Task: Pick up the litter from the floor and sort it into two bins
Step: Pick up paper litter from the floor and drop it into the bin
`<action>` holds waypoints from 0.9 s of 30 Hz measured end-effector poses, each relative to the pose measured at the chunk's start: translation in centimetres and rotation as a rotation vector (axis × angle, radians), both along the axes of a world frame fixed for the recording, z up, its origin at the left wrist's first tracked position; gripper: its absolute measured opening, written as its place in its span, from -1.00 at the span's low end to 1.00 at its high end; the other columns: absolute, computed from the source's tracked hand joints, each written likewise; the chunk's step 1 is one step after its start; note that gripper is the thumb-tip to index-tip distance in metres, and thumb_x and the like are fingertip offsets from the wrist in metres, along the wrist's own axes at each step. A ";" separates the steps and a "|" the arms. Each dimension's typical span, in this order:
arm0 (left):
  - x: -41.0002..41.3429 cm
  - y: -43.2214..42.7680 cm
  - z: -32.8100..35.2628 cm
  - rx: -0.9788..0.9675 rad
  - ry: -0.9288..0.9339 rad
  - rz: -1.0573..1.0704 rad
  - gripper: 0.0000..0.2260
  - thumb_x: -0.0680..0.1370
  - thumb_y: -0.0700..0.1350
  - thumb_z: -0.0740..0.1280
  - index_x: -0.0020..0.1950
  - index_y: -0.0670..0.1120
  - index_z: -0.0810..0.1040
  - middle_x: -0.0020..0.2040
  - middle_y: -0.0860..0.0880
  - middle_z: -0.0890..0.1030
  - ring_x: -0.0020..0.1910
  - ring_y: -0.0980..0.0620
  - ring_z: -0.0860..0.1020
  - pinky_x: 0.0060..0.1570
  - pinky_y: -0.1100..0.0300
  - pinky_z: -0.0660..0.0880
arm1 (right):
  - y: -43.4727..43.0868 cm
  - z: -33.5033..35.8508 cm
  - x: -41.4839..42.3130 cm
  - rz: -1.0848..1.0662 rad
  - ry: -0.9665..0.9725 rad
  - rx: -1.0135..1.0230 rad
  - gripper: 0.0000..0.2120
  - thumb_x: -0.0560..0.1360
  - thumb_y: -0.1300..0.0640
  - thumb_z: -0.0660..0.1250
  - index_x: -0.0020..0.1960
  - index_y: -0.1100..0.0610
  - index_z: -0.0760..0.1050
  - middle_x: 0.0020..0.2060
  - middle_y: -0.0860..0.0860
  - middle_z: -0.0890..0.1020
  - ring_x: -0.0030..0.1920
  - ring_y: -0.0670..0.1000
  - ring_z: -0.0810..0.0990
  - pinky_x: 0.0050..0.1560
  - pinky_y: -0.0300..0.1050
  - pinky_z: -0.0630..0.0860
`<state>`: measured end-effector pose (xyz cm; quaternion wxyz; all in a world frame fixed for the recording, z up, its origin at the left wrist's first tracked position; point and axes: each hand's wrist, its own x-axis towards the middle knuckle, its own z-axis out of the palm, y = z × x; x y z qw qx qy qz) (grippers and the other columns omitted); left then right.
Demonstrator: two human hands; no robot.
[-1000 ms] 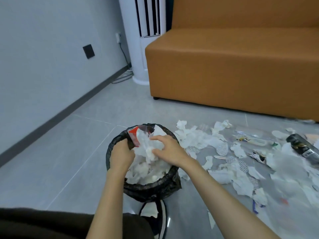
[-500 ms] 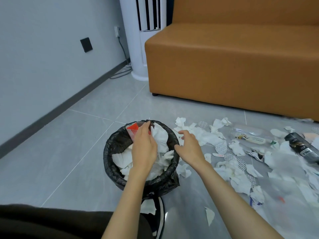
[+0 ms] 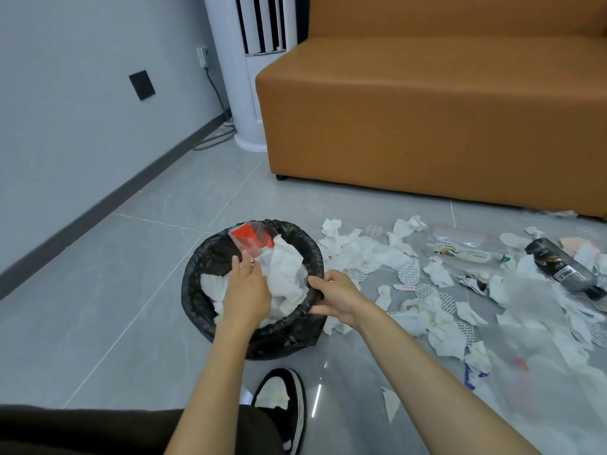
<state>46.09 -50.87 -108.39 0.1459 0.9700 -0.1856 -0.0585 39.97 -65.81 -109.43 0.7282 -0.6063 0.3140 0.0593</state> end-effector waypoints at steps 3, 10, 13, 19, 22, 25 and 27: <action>1.3 0.7 0.5 -0.014 0.003 0.034 -0.57 0.64 -0.21 0.03 0.51 -0.24 0.10 0.54 -0.23 -0.12 0.52 -0.22 -0.15 0.49 0.00 -0.04 | 0.5 0.0 1.0 -0.071 -0.040 0.183 -0.65 0.55 0.25 0.29 -0.28 0.13 0.17 -0.09 0.13 0.46 -0.08 0.08 0.59 -0.05 0.00 0.62; 2.6 -1.0 -1.1 0.026 0.010 -0.055 -0.62 0.66 -0.06 -0.02 0.41 -0.18 0.28 0.55 -0.17 -0.04 0.51 -0.27 -0.15 0.47 -0.09 -0.06 | -1.3 0.9 4.1 -0.234 -0.068 0.305 -0.89 0.54 0.27 0.30 -0.02 0.27 0.38 0.12 0.22 0.53 -0.08 0.10 0.58 -0.04 -0.01 0.60; 3.0 -2.5 -1.5 0.042 0.029 -0.128 -0.58 0.66 0.04 -0.05 0.47 -0.08 0.23 0.56 -0.10 0.02 0.53 -0.18 -0.14 0.47 -0.08 -0.14 | -2.9 1.1 4.6 -0.327 -0.050 0.289 -0.76 0.54 0.30 0.29 0.18 0.30 0.37 0.18 0.24 0.53 -0.05 0.13 0.57 -0.16 -0.02 0.64; 3.8 -6.6 -1.6 0.090 0.020 -0.432 -0.52 0.57 0.15 0.19 0.47 0.06 0.26 0.50 0.01 0.24 0.53 -0.03 0.02 0.47 -0.02 -0.22 | -6.5 0.4 2.0 -0.576 -0.024 0.264 -0.81 0.55 0.35 0.20 0.15 0.23 0.35 0.01 0.19 0.53 -0.17 0.17 0.60 -0.11 0.05 0.59; 2.4 -9.7 -1.5 0.042 -0.029 -0.530 -0.64 0.60 0.01 0.20 0.42 0.09 0.35 0.46 0.03 0.30 0.48 0.00 0.13 0.46 0.04 -0.22 | -8.5 0.4 -0.6 -0.704 -0.019 0.243 -0.80 0.56 0.31 0.22 0.18 0.23 0.37 0.02 0.20 0.55 -0.12 0.20 0.62 -0.12 0.02 0.59; 0.5 -12.9 -1.4 0.014 -0.084 -0.599 -0.70 0.60 -0.05 0.21 0.33 0.11 0.46 0.42 0.05 0.36 0.44 0.03 0.23 0.48 0.07 -0.16 | -10.1 0.6 -3.3 -0.813 -0.027 0.219 -0.75 0.57 0.28 0.23 0.24 0.18 0.36 -0.03 0.16 0.55 -0.15 0.18 0.60 -0.12 0.01 0.59; -0.6 -14.4 -1.3 0.056 -0.148 -0.620 -0.76 0.59 -0.06 0.22 0.23 0.08 0.53 0.33 0.04 0.47 0.36 0.01 0.32 0.45 0.10 -0.08 | -10.9 0.8 -5.0 -0.801 -0.037 0.215 -0.85 0.57 0.30 0.22 0.14 0.20 0.37 -0.14 0.13 0.55 -0.23 0.14 0.59 -0.07 0.02 0.57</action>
